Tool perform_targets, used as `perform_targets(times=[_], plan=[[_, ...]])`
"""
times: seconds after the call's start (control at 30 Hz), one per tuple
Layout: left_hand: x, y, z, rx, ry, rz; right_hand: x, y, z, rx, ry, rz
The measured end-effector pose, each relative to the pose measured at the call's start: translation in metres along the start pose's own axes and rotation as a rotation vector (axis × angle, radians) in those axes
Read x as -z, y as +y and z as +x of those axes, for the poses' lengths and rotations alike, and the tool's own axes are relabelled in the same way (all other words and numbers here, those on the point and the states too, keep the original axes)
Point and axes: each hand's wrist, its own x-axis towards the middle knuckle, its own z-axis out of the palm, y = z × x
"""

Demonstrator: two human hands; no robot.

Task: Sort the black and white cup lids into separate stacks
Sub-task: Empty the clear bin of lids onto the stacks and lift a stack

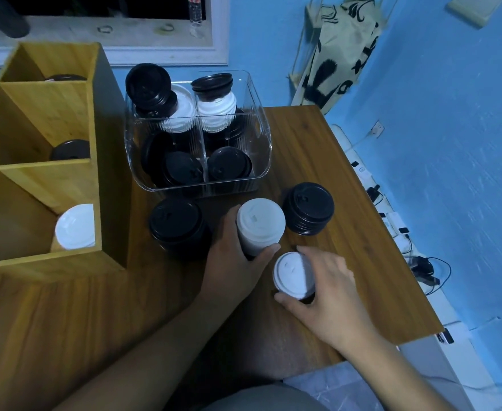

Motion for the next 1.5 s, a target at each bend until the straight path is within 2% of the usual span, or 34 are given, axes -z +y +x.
perform_targets(times=[0.07, 0.23, 0.33, 0.5, 0.67, 0.8, 0.93, 1.1, 1.27, 1.33, 1.4, 1.43, 1.5], plan=[[0.0, 0.0, 0.0, -0.005, 0.003, -0.01, 0.0, 0.002, 0.004, 0.065, -0.007, 0.064], [0.0, -0.002, 0.001, -0.013, -0.015, -0.013, 0.042, -0.003, 0.025, 0.167, 0.019, 0.404], [0.001, -0.001, 0.002, -0.048, -0.024, -0.021, 0.065, -0.023, 0.062, 0.275, -0.005, 0.303], [0.0, 0.0, 0.0, -0.029, -0.03, -0.047, 0.064, -0.04, 0.112, 0.406, -0.239, 0.009], [0.0, -0.003, 0.001, -0.02, -0.047, -0.064, 0.061, -0.039, 0.12, 0.431, -0.308, -0.011], [0.0, -0.004, 0.002, -0.042, -0.06, -0.049, 0.053, -0.029, 0.109, 0.456, -0.26, 0.08], [-0.001, -0.005, 0.001, -0.065, -0.045, -0.026, 0.035, -0.021, 0.098, 0.515, -0.088, 0.163], [0.001, -0.001, -0.001, -0.052, -0.055, -0.051, 0.012, -0.011, 0.083, 0.614, 0.065, 0.061], [0.003, 0.0, 0.001, -0.074, -0.066, -0.042, 0.025, -0.009, 0.082, 0.56, -0.013, 0.053], [0.004, 0.002, 0.001, -0.052, -0.055, -0.031, 0.039, 0.0, 0.083, 0.492, 0.112, 0.14], [0.004, 0.005, 0.0, -0.047, -0.048, -0.02, 0.053, 0.014, 0.091, 0.348, 0.282, 0.126], [0.004, 0.005, 0.0, -0.046, -0.052, -0.02, 0.058, 0.02, 0.096, 0.248, 0.3, 0.091], [0.003, 0.005, 0.0, -0.046, -0.056, -0.02, 0.062, 0.027, 0.107, 0.072, 0.178, 0.042]])
